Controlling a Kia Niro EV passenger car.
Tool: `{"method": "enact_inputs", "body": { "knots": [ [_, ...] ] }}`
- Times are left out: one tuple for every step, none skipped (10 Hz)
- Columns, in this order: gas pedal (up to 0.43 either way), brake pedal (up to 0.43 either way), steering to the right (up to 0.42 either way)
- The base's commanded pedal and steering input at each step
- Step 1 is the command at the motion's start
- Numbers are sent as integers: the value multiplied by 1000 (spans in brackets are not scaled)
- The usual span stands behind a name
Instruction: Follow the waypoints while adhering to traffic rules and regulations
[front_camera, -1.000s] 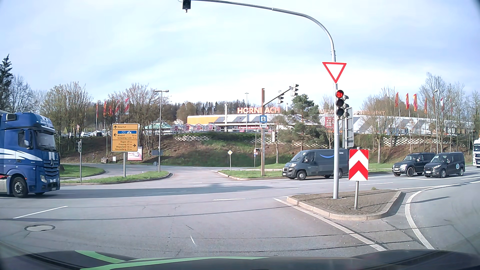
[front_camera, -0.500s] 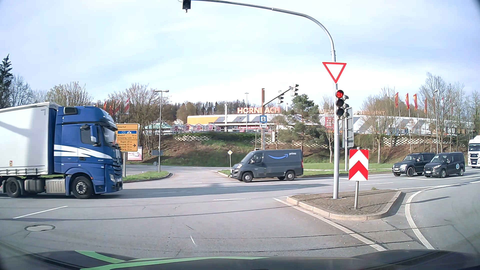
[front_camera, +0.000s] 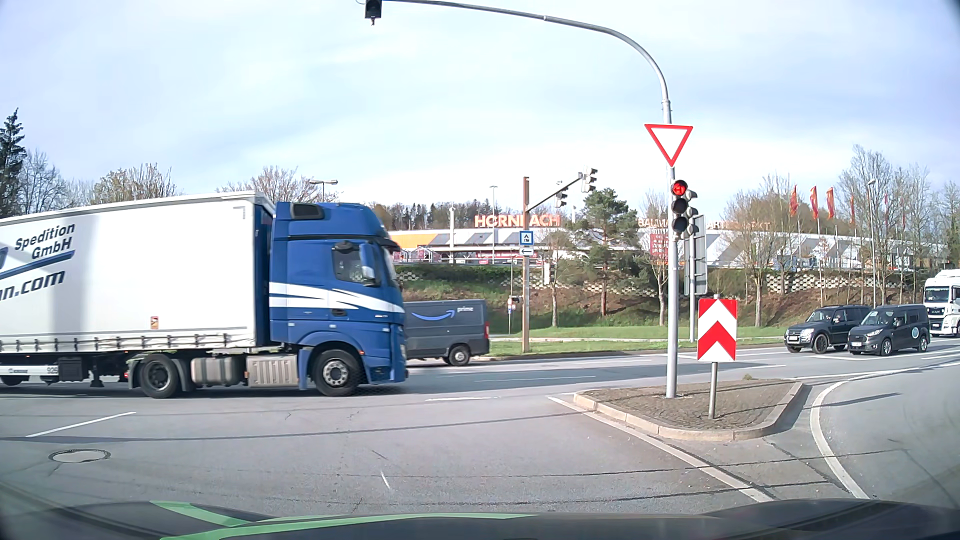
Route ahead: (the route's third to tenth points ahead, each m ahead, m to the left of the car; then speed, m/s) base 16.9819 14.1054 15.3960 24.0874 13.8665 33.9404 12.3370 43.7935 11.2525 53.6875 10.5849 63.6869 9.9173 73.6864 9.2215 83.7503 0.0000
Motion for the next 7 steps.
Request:
{"method": "enact_inputs", "body": {
  "knots": [
    [0,378,-2],
    [0,372,-2],
    [0,372,-2],
    [0,372,-2],
    [0,372,-2],
    [0,378,-2],
    [0,378,-2]
  ]
}}
